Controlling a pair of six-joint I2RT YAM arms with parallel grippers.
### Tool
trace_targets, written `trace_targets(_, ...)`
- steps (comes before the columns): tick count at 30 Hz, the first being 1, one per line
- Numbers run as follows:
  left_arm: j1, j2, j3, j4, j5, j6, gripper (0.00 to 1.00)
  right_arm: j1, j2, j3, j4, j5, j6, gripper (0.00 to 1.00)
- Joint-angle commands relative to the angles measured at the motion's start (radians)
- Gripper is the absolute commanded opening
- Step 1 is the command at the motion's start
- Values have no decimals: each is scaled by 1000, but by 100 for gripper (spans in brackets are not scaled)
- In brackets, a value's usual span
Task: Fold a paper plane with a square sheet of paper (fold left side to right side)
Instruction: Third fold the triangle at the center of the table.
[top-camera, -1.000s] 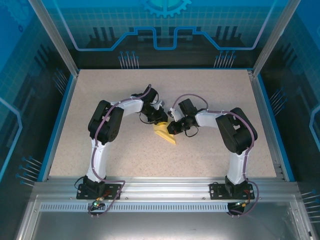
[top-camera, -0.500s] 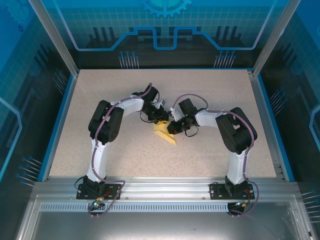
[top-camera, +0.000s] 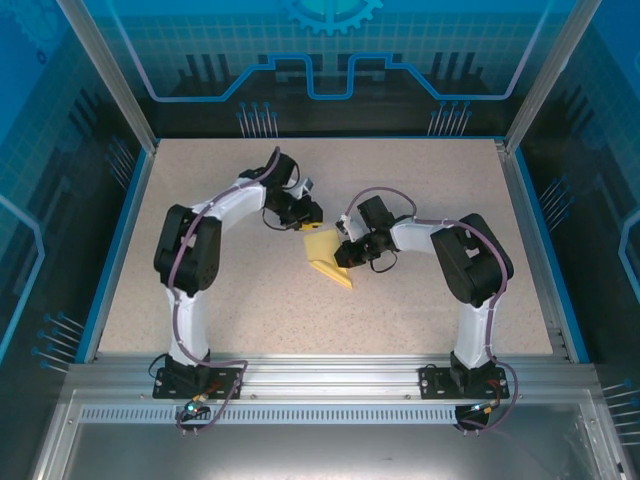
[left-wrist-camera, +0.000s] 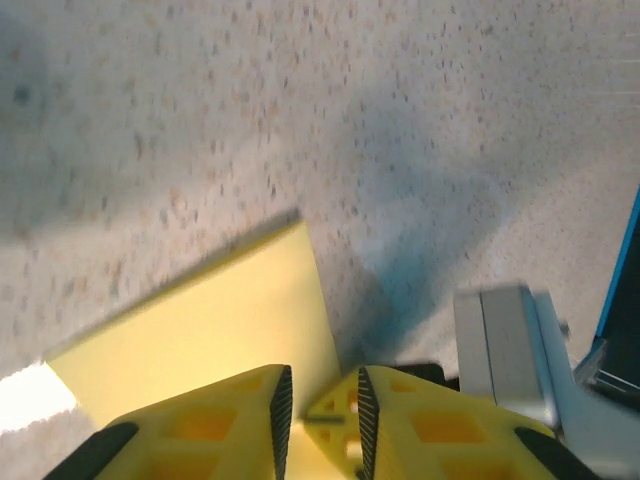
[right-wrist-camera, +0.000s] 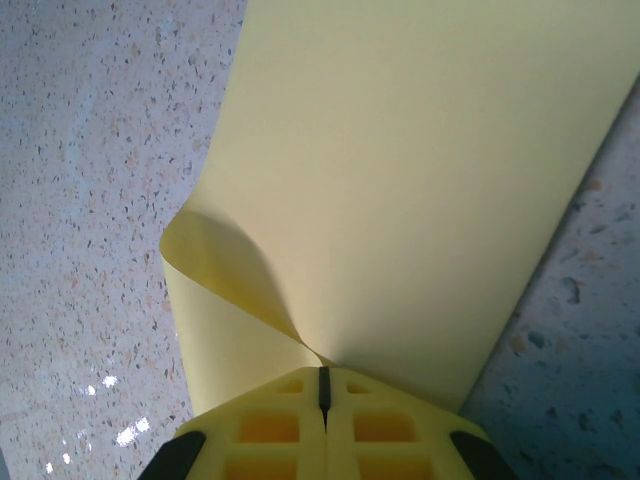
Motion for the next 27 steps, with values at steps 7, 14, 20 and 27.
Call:
trace_targets(7, -48, -130, -272, 178, 118, -98, 22, -6, 52, -13, -91, 31, -5, 0)
trace_targets(14, -85, -58, -255, 195, 99, -114, 22, -5, 53, -11, -94, 37, -5, 0)
trace_targets(20, -89, -7, -249, 190, 72, -116, 22, -4, 55, -8, -97, 39, -7, 0)
trace_targets(27, -88, 28, -248, 184, 38, -106, 21, -4, 56, -7, -100, 42, -6, 0)
